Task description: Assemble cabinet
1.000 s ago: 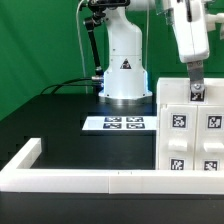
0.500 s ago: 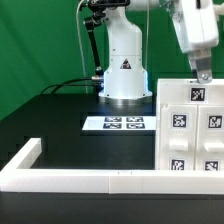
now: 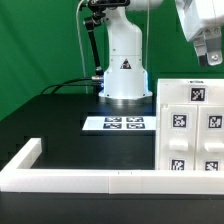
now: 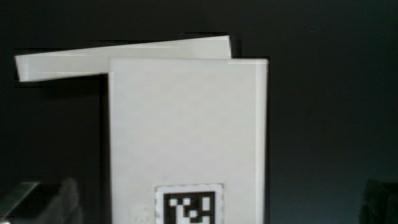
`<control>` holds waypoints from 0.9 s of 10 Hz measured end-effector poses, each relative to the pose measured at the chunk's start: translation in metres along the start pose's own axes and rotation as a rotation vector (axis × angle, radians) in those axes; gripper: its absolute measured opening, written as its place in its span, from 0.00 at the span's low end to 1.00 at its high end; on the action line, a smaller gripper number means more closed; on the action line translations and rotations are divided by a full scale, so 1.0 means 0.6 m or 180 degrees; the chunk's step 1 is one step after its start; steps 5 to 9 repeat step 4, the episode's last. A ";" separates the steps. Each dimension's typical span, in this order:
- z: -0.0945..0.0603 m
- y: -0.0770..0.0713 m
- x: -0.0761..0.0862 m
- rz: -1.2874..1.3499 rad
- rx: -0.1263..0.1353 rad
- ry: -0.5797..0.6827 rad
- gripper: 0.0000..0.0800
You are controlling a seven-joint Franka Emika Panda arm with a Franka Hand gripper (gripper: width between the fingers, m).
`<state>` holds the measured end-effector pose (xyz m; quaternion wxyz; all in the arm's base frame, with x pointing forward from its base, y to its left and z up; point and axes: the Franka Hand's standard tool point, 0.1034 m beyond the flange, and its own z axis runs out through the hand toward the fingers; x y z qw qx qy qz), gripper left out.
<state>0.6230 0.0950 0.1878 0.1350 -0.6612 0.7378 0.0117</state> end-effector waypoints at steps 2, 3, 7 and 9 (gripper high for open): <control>0.001 0.000 -0.001 -0.0013 -0.0002 0.0000 1.00; 0.001 0.001 -0.001 -0.0023 -0.0003 0.0000 1.00; 0.001 0.001 -0.001 -0.0039 -0.0004 0.0000 1.00; 0.001 0.001 -0.001 -0.0039 -0.0004 0.0000 1.00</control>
Offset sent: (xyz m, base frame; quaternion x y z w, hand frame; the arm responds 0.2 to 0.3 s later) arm 0.0000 0.0000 0.0000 0.0000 0.0000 0.0000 1.0000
